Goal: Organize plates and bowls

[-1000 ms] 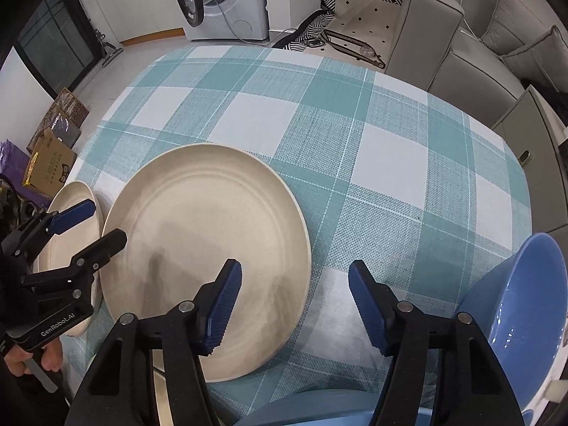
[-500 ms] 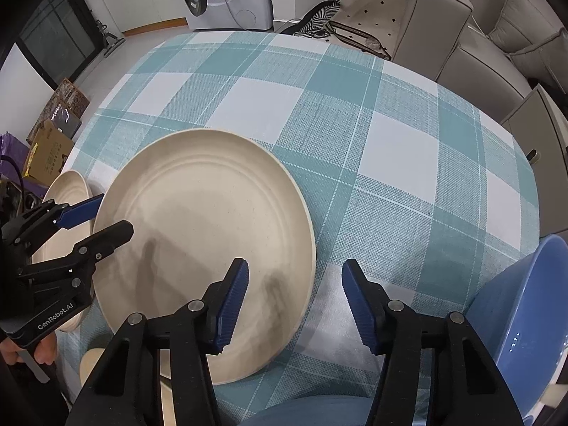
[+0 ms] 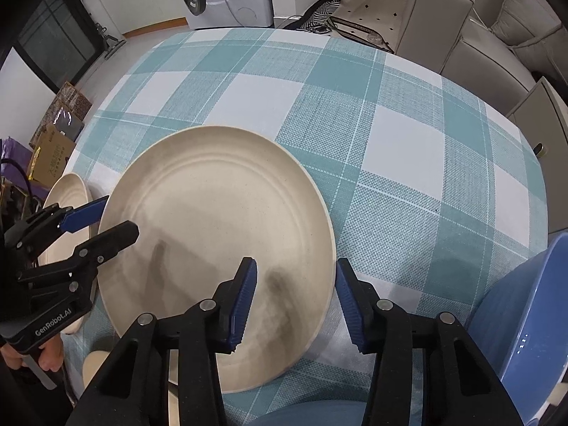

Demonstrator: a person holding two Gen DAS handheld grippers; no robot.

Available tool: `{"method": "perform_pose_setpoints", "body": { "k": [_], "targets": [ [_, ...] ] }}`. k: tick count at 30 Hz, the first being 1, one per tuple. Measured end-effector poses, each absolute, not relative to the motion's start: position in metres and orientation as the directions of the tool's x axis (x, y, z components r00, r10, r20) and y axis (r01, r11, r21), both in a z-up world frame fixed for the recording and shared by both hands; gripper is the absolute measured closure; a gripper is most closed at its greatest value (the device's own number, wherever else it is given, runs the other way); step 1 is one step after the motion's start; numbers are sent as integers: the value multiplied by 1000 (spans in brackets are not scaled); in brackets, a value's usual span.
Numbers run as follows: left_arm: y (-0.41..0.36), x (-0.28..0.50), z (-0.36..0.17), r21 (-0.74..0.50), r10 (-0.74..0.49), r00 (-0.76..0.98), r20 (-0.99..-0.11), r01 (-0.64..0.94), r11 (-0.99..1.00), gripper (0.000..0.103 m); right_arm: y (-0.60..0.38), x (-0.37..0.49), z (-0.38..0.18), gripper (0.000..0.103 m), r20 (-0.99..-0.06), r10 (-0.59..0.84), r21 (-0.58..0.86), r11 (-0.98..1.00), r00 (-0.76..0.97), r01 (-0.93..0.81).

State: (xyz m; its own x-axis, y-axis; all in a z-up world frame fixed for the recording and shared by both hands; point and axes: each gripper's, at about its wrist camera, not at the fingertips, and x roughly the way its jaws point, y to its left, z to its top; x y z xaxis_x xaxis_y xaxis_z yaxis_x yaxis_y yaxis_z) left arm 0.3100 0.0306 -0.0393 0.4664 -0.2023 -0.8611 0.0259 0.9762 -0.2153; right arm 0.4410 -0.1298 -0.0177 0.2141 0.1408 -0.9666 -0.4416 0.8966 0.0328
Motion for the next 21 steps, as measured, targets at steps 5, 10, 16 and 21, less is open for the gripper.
{"method": "perform_pose_setpoints", "body": {
  "k": [5, 10, 16, 21],
  "targets": [
    [27, 311, -45, -209, -200, 432, -879, 29, 978, 58, -134, 443, -21, 56, -972, 118, 17, 899, 204, -437],
    [15, 303, -48, -149, -163, 401, -901, 66, 987, 58, -139, 441, -29, 56, -980, 95, 7, 898, 178, -440],
    [9, 302, -49, -129, -147, 400, -905, 71, 989, 58, -141, 437, -28, 71, -978, 78, -14, 898, 191, -441],
    [10, 299, -46, -134, -147, 421, -895, 60, 989, 63, -147, 437, -26, 79, -974, 84, -16, 903, 212, -429]
  ]
}}
